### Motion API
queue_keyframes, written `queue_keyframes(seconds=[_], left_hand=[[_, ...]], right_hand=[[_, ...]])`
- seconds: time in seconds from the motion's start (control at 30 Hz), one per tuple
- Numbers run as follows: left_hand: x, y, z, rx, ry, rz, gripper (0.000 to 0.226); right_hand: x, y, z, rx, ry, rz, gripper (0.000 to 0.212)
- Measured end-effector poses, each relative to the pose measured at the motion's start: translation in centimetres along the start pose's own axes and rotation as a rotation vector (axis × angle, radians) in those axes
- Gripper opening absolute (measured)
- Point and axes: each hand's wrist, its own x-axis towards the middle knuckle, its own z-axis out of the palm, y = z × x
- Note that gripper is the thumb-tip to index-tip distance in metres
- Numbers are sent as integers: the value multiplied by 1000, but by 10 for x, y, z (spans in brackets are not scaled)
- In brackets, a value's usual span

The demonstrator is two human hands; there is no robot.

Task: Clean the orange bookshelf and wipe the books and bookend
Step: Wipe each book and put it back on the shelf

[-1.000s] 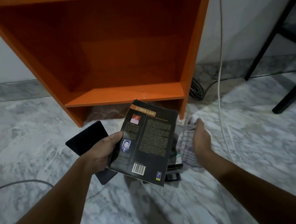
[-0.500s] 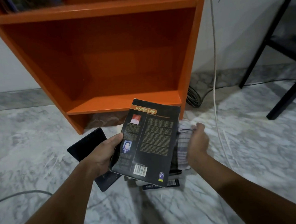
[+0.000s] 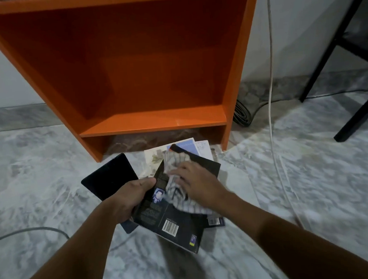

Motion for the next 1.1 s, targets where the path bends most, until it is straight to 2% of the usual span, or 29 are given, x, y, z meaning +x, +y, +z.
queue_keyframes(seconds=[0.17,0.23,0.3,0.43,0.5,0.57,0.63,0.73,0.8,0.9,0.97,1.03,1.1], left_hand=[[-3,-6,0,21,-38,-4,35],[-2,-2,-5,25,-27,24,38],[-4,4,-9,30,-30,57,41],[-5,10,-8,-55,-30,102,41],[-6,12,-7,-143,-22,122,40],[-5,13,-8,-224,-22,136,42],[-7,17,-8,-283,-30,158,44],[-7,25,-5,-319,-42,197,44],[-8,30,0,-284,-53,190,43],[-6,34,7,-199,4,134,42],[-4,38,12,-87,77,170,38],[-6,48,18,51,199,273,31],[-18,66,27,16,184,367,36]], right_hand=[[46,61,-12,-174,136,483,18],[47,87,-26,-7,198,666,22],[37,100,-38,173,282,729,22],[5,83,-45,337,420,728,40],[-7,70,-47,363,414,753,46],[-14,61,-49,468,339,753,53],[-16,51,-53,685,217,702,56],[-14,31,-57,1042,103,469,55],[-10,17,-61,1117,40,392,49],[-4,3,-67,1093,77,362,29],[-2,-2,-71,1014,123,333,21],[-1,-10,-76,880,141,319,18],[1,-21,-81,587,186,296,18]])
